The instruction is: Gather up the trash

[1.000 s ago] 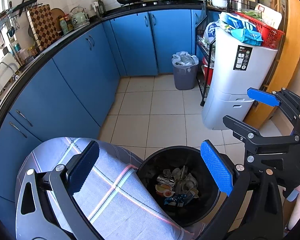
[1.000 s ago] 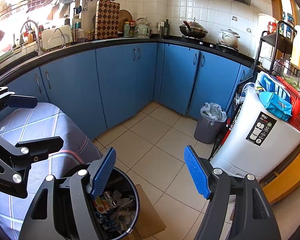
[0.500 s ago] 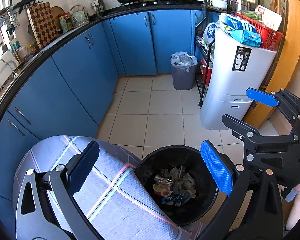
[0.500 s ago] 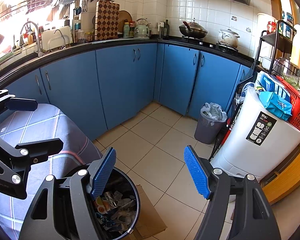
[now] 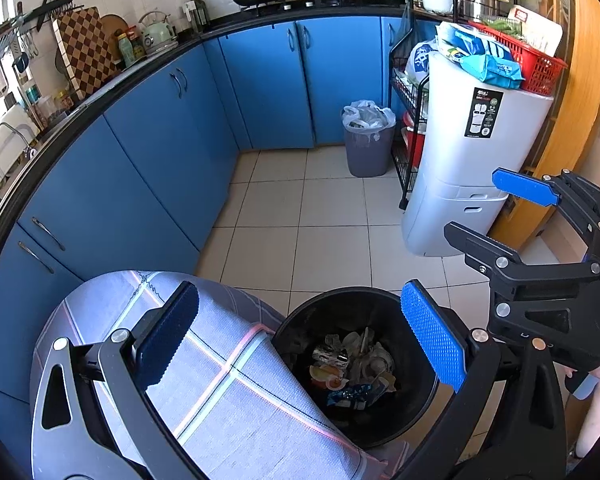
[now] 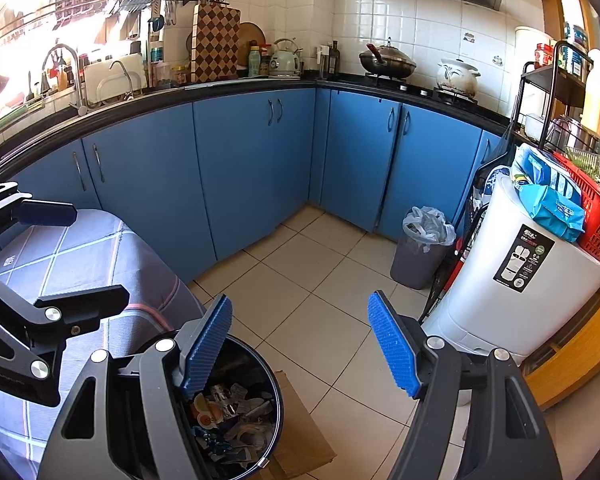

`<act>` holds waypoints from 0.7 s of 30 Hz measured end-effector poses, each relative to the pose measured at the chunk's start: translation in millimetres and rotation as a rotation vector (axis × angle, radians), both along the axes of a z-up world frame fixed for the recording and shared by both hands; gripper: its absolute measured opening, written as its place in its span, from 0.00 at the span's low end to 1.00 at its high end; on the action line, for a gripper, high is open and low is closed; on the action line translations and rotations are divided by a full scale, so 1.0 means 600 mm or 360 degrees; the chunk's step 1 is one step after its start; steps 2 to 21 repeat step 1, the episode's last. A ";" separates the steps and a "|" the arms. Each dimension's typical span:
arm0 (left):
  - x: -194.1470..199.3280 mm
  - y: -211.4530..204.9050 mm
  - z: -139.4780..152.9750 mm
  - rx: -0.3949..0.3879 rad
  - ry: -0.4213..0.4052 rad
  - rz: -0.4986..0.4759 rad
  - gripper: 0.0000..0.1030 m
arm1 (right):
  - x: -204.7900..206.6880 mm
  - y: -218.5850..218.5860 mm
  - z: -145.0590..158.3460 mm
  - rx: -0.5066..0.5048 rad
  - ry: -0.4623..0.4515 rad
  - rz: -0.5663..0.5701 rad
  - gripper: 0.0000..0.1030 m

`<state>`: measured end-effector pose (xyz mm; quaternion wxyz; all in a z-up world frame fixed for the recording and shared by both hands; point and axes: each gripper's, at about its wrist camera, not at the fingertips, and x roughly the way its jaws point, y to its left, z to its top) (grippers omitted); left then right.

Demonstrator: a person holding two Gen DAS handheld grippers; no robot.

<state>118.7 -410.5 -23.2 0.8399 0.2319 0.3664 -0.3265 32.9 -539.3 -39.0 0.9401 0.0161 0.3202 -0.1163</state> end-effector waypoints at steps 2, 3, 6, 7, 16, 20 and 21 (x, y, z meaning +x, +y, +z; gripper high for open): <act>0.000 0.000 0.000 -0.0001 -0.0001 0.0002 0.97 | 0.000 0.001 0.000 0.0000 0.0000 0.0000 0.67; 0.000 0.000 0.000 -0.0001 -0.0001 0.0002 0.97 | 0.000 0.001 0.000 0.0000 0.0000 0.0000 0.67; 0.000 0.000 0.000 -0.0001 -0.0001 0.0002 0.97 | 0.000 0.001 0.000 0.0000 0.0000 0.0000 0.67; 0.000 0.000 0.000 -0.0001 -0.0001 0.0002 0.97 | 0.000 0.001 0.000 0.0000 0.0000 0.0000 0.67; 0.000 0.000 0.000 -0.0001 -0.0001 0.0002 0.97 | 0.000 0.001 0.000 0.0000 0.0000 0.0000 0.67; 0.000 0.000 0.000 -0.0001 -0.0001 0.0002 0.97 | 0.000 0.001 0.000 0.0000 0.0000 0.0000 0.67; 0.000 0.000 0.000 -0.0001 -0.0001 0.0002 0.97 | 0.000 0.001 0.000 0.0000 0.0000 0.0000 0.67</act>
